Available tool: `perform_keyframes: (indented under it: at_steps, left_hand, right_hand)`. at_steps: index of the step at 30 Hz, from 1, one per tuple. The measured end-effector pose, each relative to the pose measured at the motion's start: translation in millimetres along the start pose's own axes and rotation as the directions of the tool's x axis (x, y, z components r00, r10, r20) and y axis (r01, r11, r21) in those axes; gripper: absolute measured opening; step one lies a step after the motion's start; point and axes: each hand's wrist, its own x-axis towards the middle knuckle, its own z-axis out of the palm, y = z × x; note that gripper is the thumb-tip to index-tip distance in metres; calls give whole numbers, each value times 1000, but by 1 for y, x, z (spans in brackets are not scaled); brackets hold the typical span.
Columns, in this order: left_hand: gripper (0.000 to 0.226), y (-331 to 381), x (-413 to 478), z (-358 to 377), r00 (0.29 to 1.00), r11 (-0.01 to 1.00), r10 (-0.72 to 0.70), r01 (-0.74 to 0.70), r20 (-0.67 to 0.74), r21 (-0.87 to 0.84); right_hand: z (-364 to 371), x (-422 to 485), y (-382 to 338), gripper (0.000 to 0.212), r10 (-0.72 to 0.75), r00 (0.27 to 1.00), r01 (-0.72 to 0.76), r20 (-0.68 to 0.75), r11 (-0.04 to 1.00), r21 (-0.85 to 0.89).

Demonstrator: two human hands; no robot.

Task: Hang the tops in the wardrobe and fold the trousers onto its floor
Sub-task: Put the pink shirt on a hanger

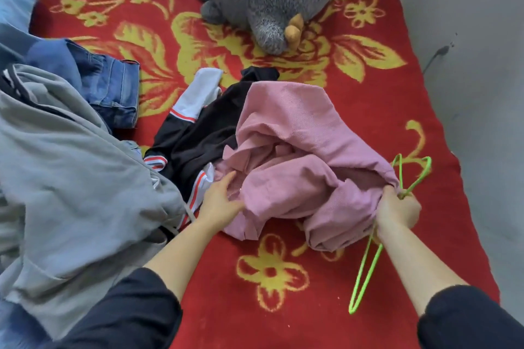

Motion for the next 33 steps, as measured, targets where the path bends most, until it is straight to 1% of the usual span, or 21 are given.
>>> perform_keyframes:
  at_steps: [2,3,4,7,9,11,13,15,17,18,19,20,21,22,23,24,26,27,30,32,33]
  left_hand:
    - [93,4,5,19,989,987,3,-27,146,160]
    - [90,8,7,28,979,976,-10,-35,202,215]
    - [79,13,7,37,971,967,-2,-59,239,248]
    - [22,21,-2,58,945,918,157,-247,287,311]
    - [19,21,-15,70,881,877,238,-375,408,298]
    - [25,21,-30,78,790,885,238,-416,564,209]
    - [27,22,-42,82,709,889,192,-418,679,185]
    - [22,22,-47,81,653,905,139,-390,745,172]
    - [26,22,-49,77,645,950,79,-280,760,139]
    - [34,22,-48,75,692,974,73,-204,718,97]
    - [38,22,-45,74,784,988,69,-139,617,67]
    - [37,22,-40,73,889,995,56,-87,454,47]
    - [31,21,-33,72,967,999,27,-36,255,32]
    - [24,20,-25,72,997,1000,-3,2,83,6]
    - [23,21,-17,72,999,999,-32,32,-12,-22]
    - [32,22,-8,74,997,996,-73,72,-26,-53]
    - [47,25,7,82,981,973,-187,192,56,-127]
    - [39,28,9,86,978,968,-199,206,59,-143]
    - [11,36,-8,97,992,995,16,-28,-125,-96]
    - [8,41,-30,99,980,974,42,-84,-197,-210]
    - [6,42,-40,97,986,950,18,-69,-167,-305]
  right_hand:
    - [-5,0,8,17,-62,996,66,60,996,-67]
    - [-5,-2,10,19,-82,994,87,66,993,-77]
    - [-4,-4,10,22,-98,994,102,58,992,-73]
    - [-1,-17,8,26,-186,981,189,58,981,-51]
    - [2,-28,10,25,-347,926,359,148,931,-59]
    - [8,-38,13,23,-473,841,504,261,861,-66]
    - [15,-46,15,24,-478,786,553,391,827,-102]
    - [22,-51,19,33,-408,771,553,489,810,-197]
    - [24,-53,24,42,-329,767,551,551,777,-304]
    - [24,-52,27,43,-294,762,557,577,752,-352]
    - [22,-51,31,41,-265,757,567,597,720,-401]
    - [19,-50,35,36,-242,754,582,611,677,-450]
    - [15,-48,39,29,-228,749,599,622,633,-490]
    - [11,-45,43,19,-223,749,608,624,606,-513]
    - [8,-43,47,9,-225,755,603,616,608,-517]
    - [5,-41,50,4,-229,762,590,606,631,-504]
    - [3,-40,54,9,-278,779,562,562,708,-429]
    - [3,-42,53,7,-317,788,546,527,755,-363]
    - [4,-49,44,10,-395,818,486,418,863,-136]
    - [6,-56,35,13,-384,817,453,431,889,-67]
    - [8,-59,31,16,-364,812,438,456,896,-64]
